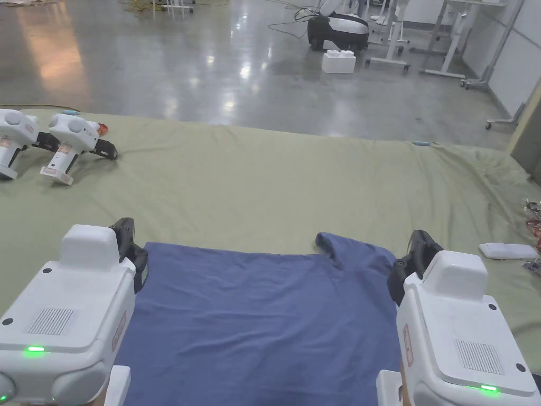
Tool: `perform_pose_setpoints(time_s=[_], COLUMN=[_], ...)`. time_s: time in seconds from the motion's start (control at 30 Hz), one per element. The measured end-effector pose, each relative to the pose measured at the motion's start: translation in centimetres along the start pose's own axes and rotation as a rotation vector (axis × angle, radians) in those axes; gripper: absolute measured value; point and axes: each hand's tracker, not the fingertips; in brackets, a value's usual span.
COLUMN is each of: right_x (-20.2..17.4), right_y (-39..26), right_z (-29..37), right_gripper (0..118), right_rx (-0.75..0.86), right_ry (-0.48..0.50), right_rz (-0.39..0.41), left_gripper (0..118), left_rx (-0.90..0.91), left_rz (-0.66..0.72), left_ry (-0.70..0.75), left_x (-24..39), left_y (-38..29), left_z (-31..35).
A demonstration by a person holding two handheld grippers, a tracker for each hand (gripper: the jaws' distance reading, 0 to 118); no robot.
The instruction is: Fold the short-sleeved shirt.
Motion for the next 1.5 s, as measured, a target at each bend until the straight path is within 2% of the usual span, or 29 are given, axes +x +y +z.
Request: perform_pose_setpoints(time_s=[0.27, 0.43, 0.47, 0.6, 0.67, 0.83, 0.9, 0.93, 1.07, 1.1, 1.2, 1.27, 1.33, 1.37, 1.4, 1.5], right_x=[1.2, 1.6, 1.6, 1.5, 1.5, 1.9, 2.3, 2.5, 3.7, 4.1, 5.8, 7.2, 9.0, 9.8, 10.7, 12.3], right_y=[-1.6, -3.3, -3.6, -4.7, -5.1, -5.9, -6.0, -6.0, -6.2, -6.3, -6.0, -5.8, -5.8, -6.1, -6.4, -7.8], right_z=[0.3, 0.1, 0.0, -0.4, -0.4, -0.1, -0.1, 0.0, 0.5, 0.6, 1.3, 1.7, 2.4, 2.9, 3.4, 5.5], right_gripper=[0, 0, 0, 0, 0, 0, 0, 0, 0, 0, 3, 8, 53, 72, 82, 82], right_rx=[-0.081, -0.157, -0.174, -0.265, -0.286, -0.326, -0.355, -0.364, -0.388, -0.395, -0.446, -0.510, -0.600, -0.647, -0.697, -0.797], right_ry=[0.021, 0.028, 0.032, 0.055, 0.055, 0.060, 0.065, 0.066, 0.046, 0.043, 0.031, 0.006, 0.010, 0.016, 0.021, -0.002], right_rz=[0.013, 0.015, 0.012, 0.000, -0.006, -0.008, -0.001, -0.003, -0.008, -0.011, -0.022, 0.000, 0.015, 0.012, 0.020, 0.065], left_gripper=[0, 1, 8, 66, 74, 72, 68, 61, 20, 6, 4, 4, 3, 3, 3, 3], left_rx=[-0.450, -0.730, -0.775, -0.863, -0.900, -1.053, -0.996, -1.010, -0.998, -0.995, -0.991, -0.987, -0.978, -0.972, -0.965, -0.954], left_rz=[0.032, 0.055, 0.069, 0.103, 0.124, 0.162, 0.179, 0.163, 0.138, 0.126, 0.126, 0.124, 0.122, 0.120, 0.117, 0.124], left_ry=[-0.096, -0.103, -0.101, -0.025, 0.011, 0.055, 0.058, 0.062, 0.003, -0.014, -0.029, -0.030, -0.031, -0.031, -0.032, -0.032], left_x=[-4.6, -7.5, -7.8, -8.3, -8.4, -8.9, -8.7, -8.3, -7.0, -7.0, -6.8, -6.9, -6.8, -6.7, -6.7, -6.9], left_y=[-5.2, -9.3, -10.0, -12.0, -13.1, -16.6, -16.6, -16.2, -15.2, -15.2, -15.0, -14.8, -14.5, -14.3, -14.1, -14.0], left_z=[1.8, 4.0, 4.3, 4.4, 3.6, 1.3, 1.5, 1.5, 2.2, 2.3, 2.4, 2.6, 2.9, 3.1, 3.3, 3.4])
